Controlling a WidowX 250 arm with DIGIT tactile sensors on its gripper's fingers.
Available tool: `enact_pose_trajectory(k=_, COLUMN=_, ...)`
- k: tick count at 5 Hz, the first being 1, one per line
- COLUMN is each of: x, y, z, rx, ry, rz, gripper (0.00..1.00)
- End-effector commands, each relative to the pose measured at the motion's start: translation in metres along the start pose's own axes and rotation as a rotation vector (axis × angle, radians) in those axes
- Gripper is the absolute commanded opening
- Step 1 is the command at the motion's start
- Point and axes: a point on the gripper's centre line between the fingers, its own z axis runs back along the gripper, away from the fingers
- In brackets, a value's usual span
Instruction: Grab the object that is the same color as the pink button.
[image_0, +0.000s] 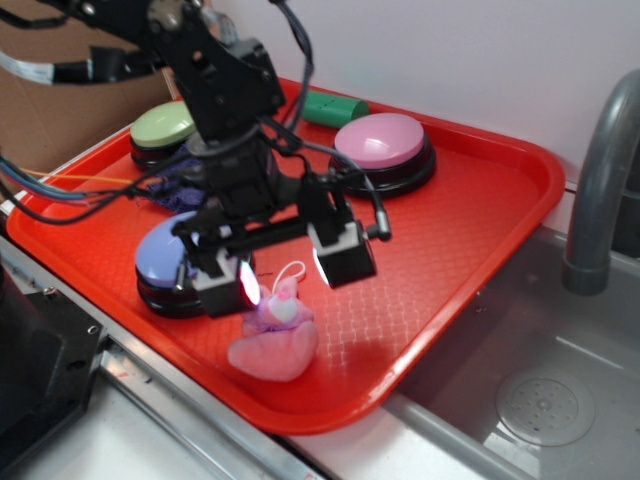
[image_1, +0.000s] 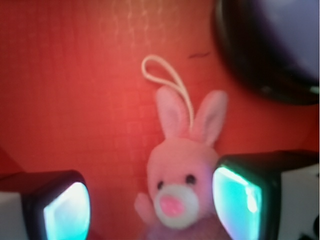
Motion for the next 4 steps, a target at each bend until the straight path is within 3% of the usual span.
enact_pose_trajectory(k=1, x=-0.001, y=0.001, z=-0.013, rx=-0.019, ry=-0.002, rz=0.042, gripper=1.00)
enact_pose_trajectory(k=2, x=0.000, y=-0.002, z=-0.011, rx=0.018, ry=-0.024, rz=0.024, gripper=0.00)
enact_pose_trajectory(k=4, x=0.005, y=-0.009, z=-0.002, rx=0.075, ry=-0.081, rz=-0.057, gripper=0.00)
